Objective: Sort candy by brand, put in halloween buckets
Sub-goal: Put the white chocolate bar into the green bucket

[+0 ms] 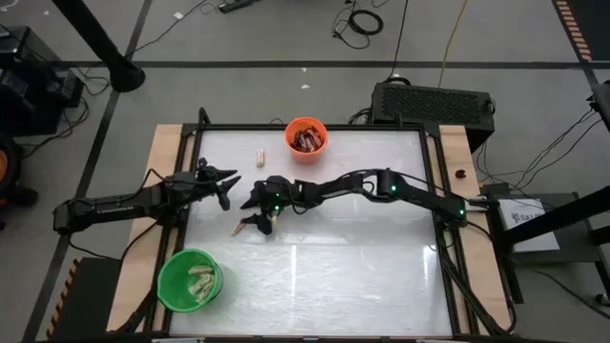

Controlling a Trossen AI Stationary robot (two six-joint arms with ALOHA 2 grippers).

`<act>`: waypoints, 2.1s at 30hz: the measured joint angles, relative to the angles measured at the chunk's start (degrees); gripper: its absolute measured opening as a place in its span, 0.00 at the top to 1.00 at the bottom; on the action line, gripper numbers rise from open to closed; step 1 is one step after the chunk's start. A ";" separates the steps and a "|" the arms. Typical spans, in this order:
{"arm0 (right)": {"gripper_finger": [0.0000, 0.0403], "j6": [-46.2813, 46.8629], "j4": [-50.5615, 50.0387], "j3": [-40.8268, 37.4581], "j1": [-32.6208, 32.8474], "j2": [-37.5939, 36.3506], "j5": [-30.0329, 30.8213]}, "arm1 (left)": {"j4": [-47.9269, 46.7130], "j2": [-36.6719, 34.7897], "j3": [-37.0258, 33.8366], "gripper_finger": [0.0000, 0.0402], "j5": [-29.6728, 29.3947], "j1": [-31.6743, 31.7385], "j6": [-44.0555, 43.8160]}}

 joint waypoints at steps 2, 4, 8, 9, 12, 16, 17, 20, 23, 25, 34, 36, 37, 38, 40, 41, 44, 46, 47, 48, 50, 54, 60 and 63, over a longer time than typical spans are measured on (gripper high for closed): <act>0.35 0.10 0.05 1.15 0.06 1.29 -0.29 | -0.04 0.00 0.00 0.71 0.00 -0.01 0.00; 0.35 -0.03 0.44 1.64 0.16 2.18 -0.28 | -0.04 -0.02 0.00 0.71 0.00 -0.01 0.00; 0.37 -0.61 -0.40 1.35 0.52 2.36 -0.27 | -0.03 -0.02 0.00 0.71 0.00 -0.01 0.00; 0.39 -0.79 -0.82 1.33 0.63 2.38 -0.29 | -0.01 -0.01 0.00 0.71 0.00 0.00 0.00; 0.45 -1.69 -2.02 1.31 0.88 2.46 -1.14 | -0.04 0.00 0.00 0.71 0.00 0.01 0.00; 0.55 -2.08 -3.33 1.31 1.13 2.42 -1.39 | -0.01 -0.02 0.00 0.71 0.00 0.01 0.00; 0.56 -2.02 -3.59 1.31 1.15 2.40 -1.61 | -0.01 -0.01 0.00 0.71 0.00 -0.01 0.00; 0.63 -1.89 -3.98 1.28 1.22 2.38 -2.14 | -0.01 -0.02 0.00 0.71 0.00 0.00 0.00; 0.71 -2.14 -4.35 1.24 1.28 2.36 -3.20 | -0.01 -0.01 0.00 0.71 0.00 0.00 0.00; 0.79 -3.04 -5.12 1.22 1.35 2.33 -4.84 | -0.01 0.00 0.00 0.71 0.00 -0.01 0.00; 0.99 -2.41 -5.01 1.07 2.20 1.44 -5.14 | -0.04 0.00 0.00 0.71 0.00 -0.01 0.00; 1.00 -2.11 -5.75 0.95 2.70 0.32 -5.30 | -0.01 -0.02 0.00 0.71 0.00 0.00 0.00; 1.00 -2.12 -5.96 0.90 3.13 -0.28 -5.33 | -0.03 -0.02 0.00 0.71 -0.02 0.01 0.00; 1.00 -2.23 -6.69 0.78 3.63 -1.04 -5.66 | -0.04 0.00 0.00 0.71 0.00 -0.01 0.00; 1.00 -2.42 -7.62 0.56 5.11 -2.27 -7.02 | 0.01 -0.02 0.00 0.71 0.00 0.01 0.00; 1.00 -2.66 -8.23 0.52 6.09 -2.97 -7.27 | -0.01 0.00 0.00 0.71 0.00 -0.01 0.00; 1.00 -5.97 -8.10 0.50 8.86 -5.20 -7.40 | 0.00 0.00 0.00 0.71 0.00 -0.01 0.00; 1.00 -8.36 -7.86 0.63 10.32 -7.37 -7.02 | 0.01 -0.02 0.00 0.71 -0.01 0.01 0.00; 1.00 -9.85 -8.67 0.67 11.03 -8.55 -6.73 | 0.01 0.00 0.00 0.71 0.00 0.01 0.00; 1.00 -11.52 -9.85 0.80 11.57 -9.78 -6.49 | 0.01 -0.02 0.00 0.71 0.00 0.00 0.00; 1.00 -14.27 -13.44 0.80 12.48 -12.43 -6.17 | 0.01 0.00 0.00 0.71 0.00 0.00 0.00; 1.00 -18.03 -17.07 0.77 14.20 -18.19 -2.83 | 0.01 0.00 0.00 0.71 0.00 0.00 0.00; 1.00 -20.28 -8.41 0.95 17.59 -20.32 6.49 | 0.01 0.00 0.00 0.71 0.00 -0.01 0.00; 1.00 -20.38 -2.80 0.93 18.86 -18.48 9.83 | 0.01 0.00 0.00 0.71 0.00 0.00 0.00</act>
